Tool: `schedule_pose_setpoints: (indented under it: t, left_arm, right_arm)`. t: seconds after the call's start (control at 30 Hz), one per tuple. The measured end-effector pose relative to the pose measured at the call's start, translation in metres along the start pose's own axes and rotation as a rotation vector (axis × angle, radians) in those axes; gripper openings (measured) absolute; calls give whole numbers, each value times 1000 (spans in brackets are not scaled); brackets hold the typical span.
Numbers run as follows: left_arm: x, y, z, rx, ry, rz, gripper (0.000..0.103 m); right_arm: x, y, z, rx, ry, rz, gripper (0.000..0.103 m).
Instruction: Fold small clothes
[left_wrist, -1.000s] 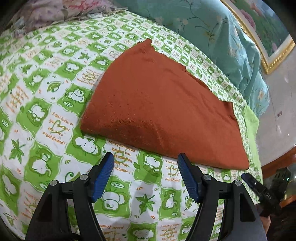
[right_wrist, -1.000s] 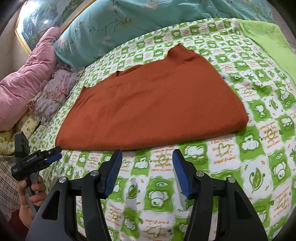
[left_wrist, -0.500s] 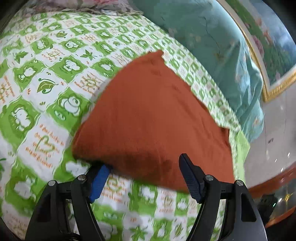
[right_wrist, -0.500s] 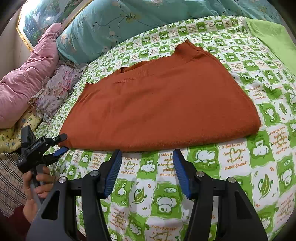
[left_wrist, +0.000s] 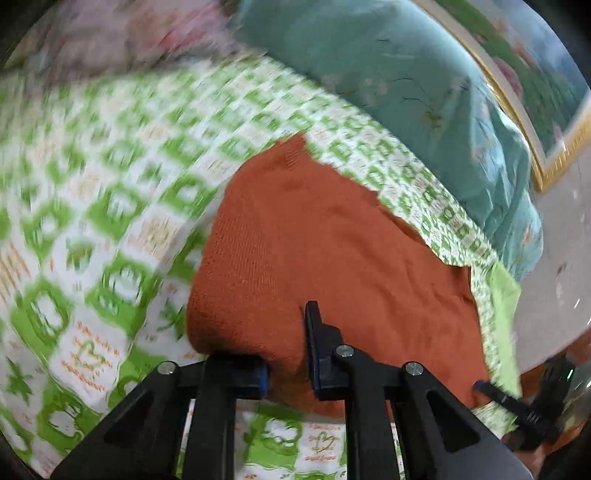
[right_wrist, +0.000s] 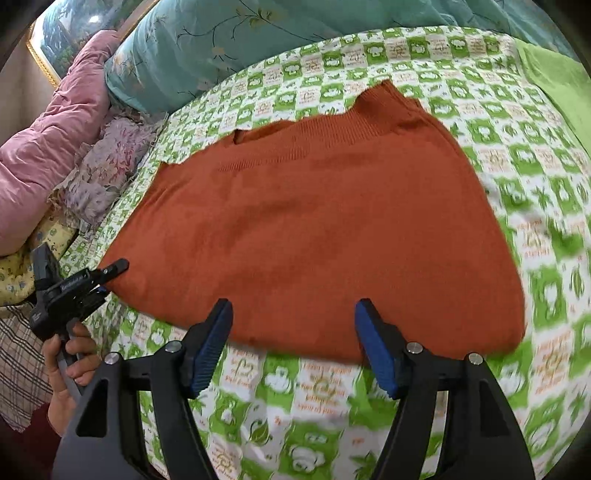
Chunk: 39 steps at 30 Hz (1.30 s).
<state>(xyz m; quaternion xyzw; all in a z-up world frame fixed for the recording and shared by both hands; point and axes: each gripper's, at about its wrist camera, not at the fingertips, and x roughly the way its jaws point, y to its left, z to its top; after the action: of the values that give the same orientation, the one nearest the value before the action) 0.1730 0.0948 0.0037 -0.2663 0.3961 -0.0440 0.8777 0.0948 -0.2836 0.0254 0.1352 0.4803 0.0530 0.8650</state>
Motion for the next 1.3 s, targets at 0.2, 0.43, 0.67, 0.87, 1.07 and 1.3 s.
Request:
schedule_pose_setpoints:
  t: [0.2,0.43,0.67,0.87,1.07,1.3]
  left_arm:
    - [-9,-95,-1,277,-55,-51,9]
    - [34,-191,-61,580,33,-112,8]
    - [62,-200,-96,673,99,-75,7]
    - [51,-205,-99,721,77,-56,7]
    - [51,-212,-99,741,89,-55,7]
    - [31,-261,-98,780,78,-219,8]
  right_arm:
    - [-3,-21,18,55,-38,27,69]
    - [-10,-44,42,133,-65,141,69]
    - [33,-39,70,147,46,247,69]
    - [90,-5,106,95,114,304,69]
    - [130,31,120,-40,179,235,17]
    - [35,4,126,-77,-26,249,14]
